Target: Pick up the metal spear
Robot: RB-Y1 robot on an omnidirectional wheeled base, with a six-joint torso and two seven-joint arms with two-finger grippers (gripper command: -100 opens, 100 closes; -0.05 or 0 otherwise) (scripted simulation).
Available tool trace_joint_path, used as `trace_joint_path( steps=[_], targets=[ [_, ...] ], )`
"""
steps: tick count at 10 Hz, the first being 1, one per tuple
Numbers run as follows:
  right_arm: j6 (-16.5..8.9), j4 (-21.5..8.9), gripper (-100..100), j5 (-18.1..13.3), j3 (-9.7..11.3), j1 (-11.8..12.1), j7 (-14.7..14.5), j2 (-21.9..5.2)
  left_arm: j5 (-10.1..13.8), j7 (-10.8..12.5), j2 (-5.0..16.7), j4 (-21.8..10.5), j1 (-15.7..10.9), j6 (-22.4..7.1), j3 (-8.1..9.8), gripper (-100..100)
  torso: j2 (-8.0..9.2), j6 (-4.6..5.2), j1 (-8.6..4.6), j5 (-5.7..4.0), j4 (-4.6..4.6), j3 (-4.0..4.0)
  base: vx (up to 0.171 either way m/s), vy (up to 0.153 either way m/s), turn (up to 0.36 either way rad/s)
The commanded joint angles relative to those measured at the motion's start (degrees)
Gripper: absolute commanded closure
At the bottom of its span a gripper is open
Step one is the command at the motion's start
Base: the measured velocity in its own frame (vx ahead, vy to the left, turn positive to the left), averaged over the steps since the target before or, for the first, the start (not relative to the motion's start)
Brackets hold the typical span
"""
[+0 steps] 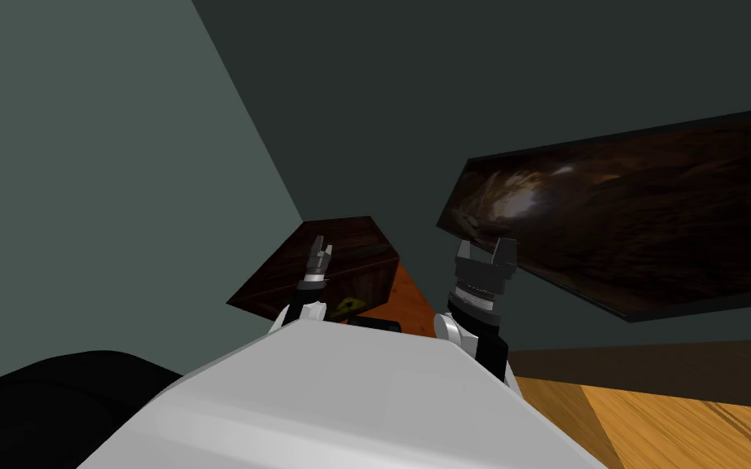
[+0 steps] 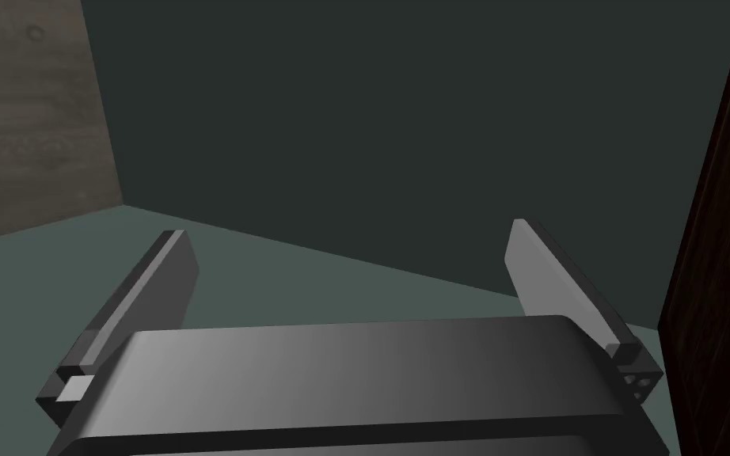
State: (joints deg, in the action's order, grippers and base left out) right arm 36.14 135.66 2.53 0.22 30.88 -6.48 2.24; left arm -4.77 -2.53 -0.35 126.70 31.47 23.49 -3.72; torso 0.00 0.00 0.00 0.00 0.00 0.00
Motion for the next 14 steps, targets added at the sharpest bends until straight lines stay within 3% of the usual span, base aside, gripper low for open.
trace_joint_path(
  steps=[1, 4, 9, 12, 14],
  targets=[
    [0.0, 0.0, 0, 0.0, 0.0, 0.0, 0.0, 0.0, 0.24, 0.15, 1.97, -0.23, -0.64, -1.42, 0.17, -100, 0.0, 0.0, 0.0, 0.0, 0.0, 0.0, -0.001, -0.017, -0.001],
    [0.0, 0.0, 0, 0.0, 0.0, 0.0, 0.0, 0.0, 1.21, 0.75, 5.68, -1.12, -3.2, -6.19, 0.83, -100, 0.01, 0.0, -0.18, -0.04, 0.0, 0.01, -0.007, -0.056, 0.001],
    [0.0, 0.0, 0, 0.0, 0.0, 0.0, 0.0, 0.01, 2.22, 1.36, 7.41, -2.02, -5.82, -12.77, 1.48, -100, 0.01, 0.0, -0.21, -0.05, 0.0, 0.0, -0.004, -0.055, 0.002],
    [0.0, 0.0, 0, 0.0, 0.0, 0.0, 0.0, 0.0, 3.46, 2.11, 8.64, -3.11, -9.02, -17.79, 2.27, -100, -0.01, 0.0, -0.21, -0.05, 0.0, 0.0, 0.001, -0.064, 0.002],
    [0.0, 0.0, 0, 0.0, 0.01, 0.0, 0.0, 0.01, 3.46, 2.11, 8.64, -3.11, -9.02, -19.79, 2.27, -100, -0.02, 0.0, -0.27, -0.06, -0.01, -0.01, -0.003, -0.049, 0.003]
  ],
)
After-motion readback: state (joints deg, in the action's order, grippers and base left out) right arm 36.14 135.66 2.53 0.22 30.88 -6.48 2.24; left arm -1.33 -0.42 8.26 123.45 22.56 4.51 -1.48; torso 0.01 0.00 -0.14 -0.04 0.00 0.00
